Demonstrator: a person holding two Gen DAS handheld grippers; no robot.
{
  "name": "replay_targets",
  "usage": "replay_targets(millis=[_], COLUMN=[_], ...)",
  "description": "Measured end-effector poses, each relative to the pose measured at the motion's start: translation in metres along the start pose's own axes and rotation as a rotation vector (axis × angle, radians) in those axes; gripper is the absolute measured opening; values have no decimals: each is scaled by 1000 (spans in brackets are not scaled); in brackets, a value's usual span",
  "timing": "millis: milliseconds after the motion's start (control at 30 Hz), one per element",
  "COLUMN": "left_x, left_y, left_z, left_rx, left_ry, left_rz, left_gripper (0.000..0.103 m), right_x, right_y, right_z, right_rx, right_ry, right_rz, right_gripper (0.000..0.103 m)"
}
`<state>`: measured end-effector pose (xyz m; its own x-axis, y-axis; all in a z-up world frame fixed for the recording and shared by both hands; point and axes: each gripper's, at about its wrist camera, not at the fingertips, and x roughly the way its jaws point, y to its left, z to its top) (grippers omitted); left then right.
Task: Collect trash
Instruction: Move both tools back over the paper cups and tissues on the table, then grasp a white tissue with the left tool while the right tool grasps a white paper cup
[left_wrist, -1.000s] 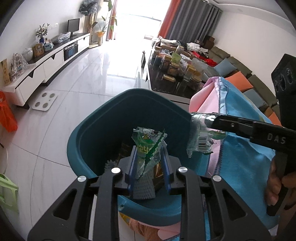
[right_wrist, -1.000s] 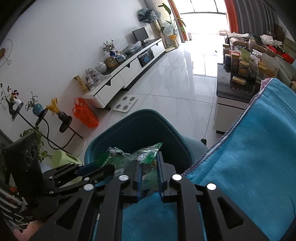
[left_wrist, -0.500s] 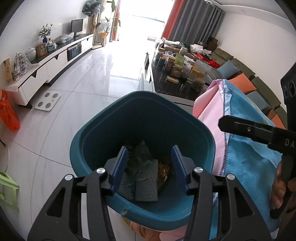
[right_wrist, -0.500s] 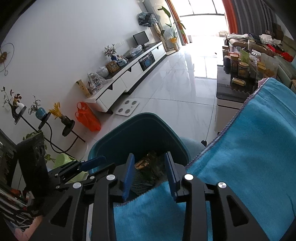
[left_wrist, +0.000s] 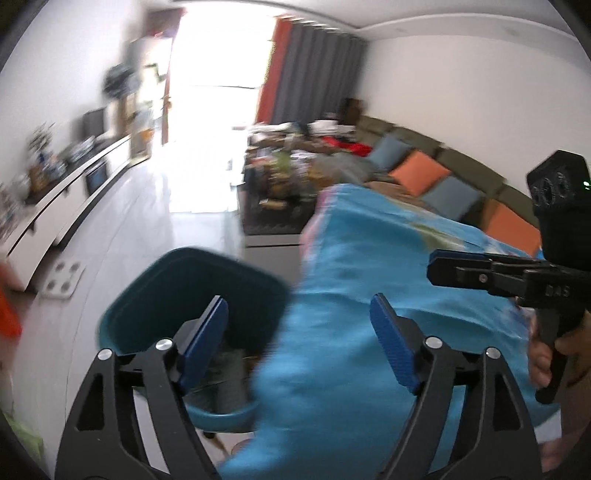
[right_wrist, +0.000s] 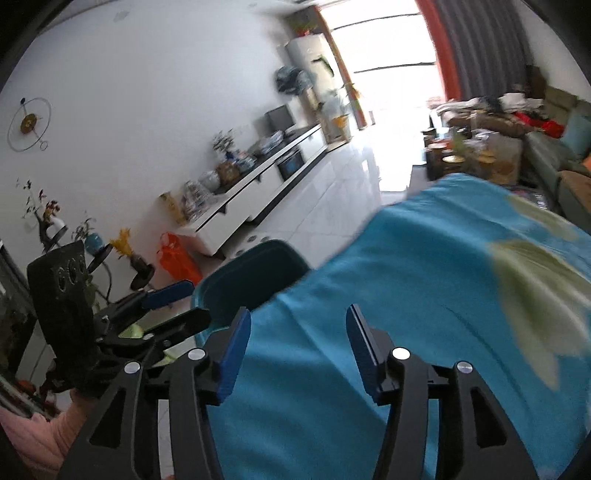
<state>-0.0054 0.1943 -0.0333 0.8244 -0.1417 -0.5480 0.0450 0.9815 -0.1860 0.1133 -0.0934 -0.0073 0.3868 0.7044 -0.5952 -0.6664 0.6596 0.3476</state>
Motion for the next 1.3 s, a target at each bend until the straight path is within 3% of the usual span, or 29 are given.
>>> replay_targets(millis=[367,567,733,933,1100,1200,1300], left_x=[32,57,87,118,141,151,158], left_y=[-129,-198,-253,-290,-303,-305,-304], left_z=[-3,-4,-6,-7,-6,-8,-9], left_rx=[163,241,288,319,297,264,236], left_ry=[78,136,217,306,396,431,460], left_rz=[-314,-454,-527,-580,-577,-592,-617], left_gripper=[82,79,76,76,72,65,48], right_x=[-121,-170,-202,-219,-212,-203,-198], right_y=[-71,-113,-146,-188,-220,-223,-219], right_z=[-63,-92,-113,-135,-149,-150,-150], right_rx=[158,269,355,464,576,589,578], right_ry=[-147,-218,-275,-303,-281,-272,-265], right_rz=[-251,-373,-448,-458,-385,-328,-306], right_gripper=[52,52,52,52,52,50,39])
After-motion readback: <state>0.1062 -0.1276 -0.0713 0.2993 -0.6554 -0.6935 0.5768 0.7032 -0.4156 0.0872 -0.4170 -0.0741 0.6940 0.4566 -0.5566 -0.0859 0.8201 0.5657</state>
